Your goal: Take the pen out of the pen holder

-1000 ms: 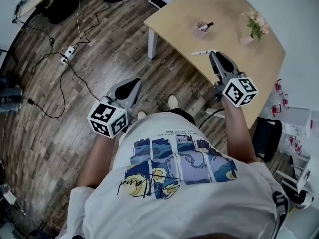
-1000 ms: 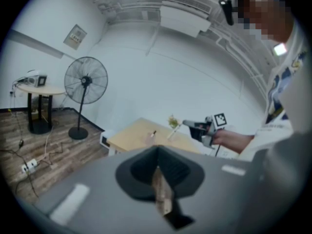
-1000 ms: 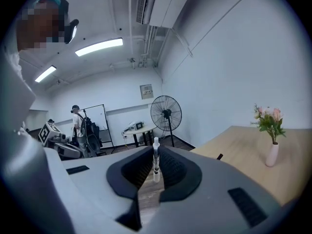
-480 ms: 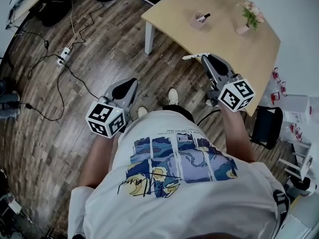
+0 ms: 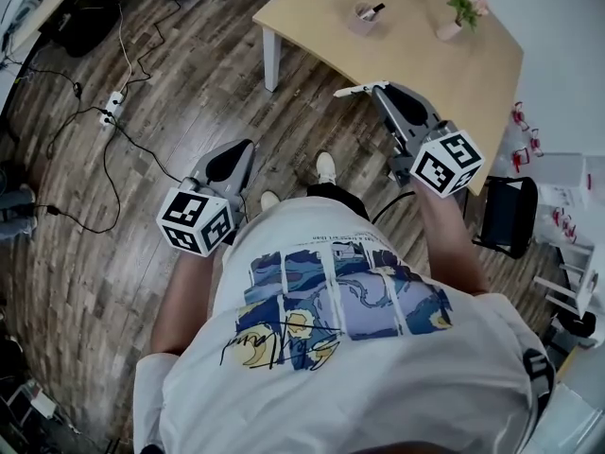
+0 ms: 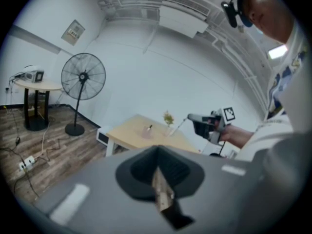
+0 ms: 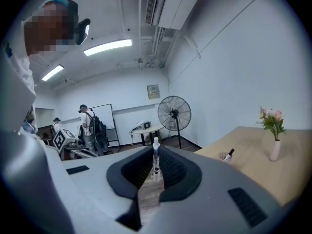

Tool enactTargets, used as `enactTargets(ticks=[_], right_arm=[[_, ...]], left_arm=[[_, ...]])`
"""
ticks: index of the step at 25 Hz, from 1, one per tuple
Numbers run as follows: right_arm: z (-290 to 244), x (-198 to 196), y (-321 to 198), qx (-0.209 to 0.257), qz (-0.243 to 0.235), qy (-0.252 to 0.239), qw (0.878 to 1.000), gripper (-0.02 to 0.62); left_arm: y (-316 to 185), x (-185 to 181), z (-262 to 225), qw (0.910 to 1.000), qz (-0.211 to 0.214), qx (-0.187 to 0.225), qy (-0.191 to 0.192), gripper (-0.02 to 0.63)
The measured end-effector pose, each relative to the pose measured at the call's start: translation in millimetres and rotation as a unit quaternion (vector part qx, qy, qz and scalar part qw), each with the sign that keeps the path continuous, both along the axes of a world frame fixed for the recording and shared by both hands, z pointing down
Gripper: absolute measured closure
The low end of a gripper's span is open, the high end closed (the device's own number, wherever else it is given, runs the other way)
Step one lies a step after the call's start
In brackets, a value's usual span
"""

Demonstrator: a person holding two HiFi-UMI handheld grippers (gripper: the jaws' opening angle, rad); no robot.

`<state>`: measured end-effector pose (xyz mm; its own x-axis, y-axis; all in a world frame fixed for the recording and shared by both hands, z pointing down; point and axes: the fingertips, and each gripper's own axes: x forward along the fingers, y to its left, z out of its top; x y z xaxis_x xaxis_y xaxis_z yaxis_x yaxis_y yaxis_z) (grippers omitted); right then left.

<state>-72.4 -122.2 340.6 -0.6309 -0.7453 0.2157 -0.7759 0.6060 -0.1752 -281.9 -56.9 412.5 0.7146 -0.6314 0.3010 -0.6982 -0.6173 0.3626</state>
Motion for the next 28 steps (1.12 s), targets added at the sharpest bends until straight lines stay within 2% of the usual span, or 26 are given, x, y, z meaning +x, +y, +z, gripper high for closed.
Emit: enactTargets(ticks=[15, 28], right_arm=[[0.9, -0.9, 9.6, 0.002, 0.005, -0.001, 1.0, 0.561], [8.7, 15.8, -0.3, -0.003, 0.001, 0.003, 1.0, 0.561]], left_arm=[[9.6, -4.8, 2.7, 1.0, 0.003, -0.003, -0.006, 0.595], [0.1, 10.8, 5.3, 0.9999, 0.007, -0.007, -0.013, 0.596]])
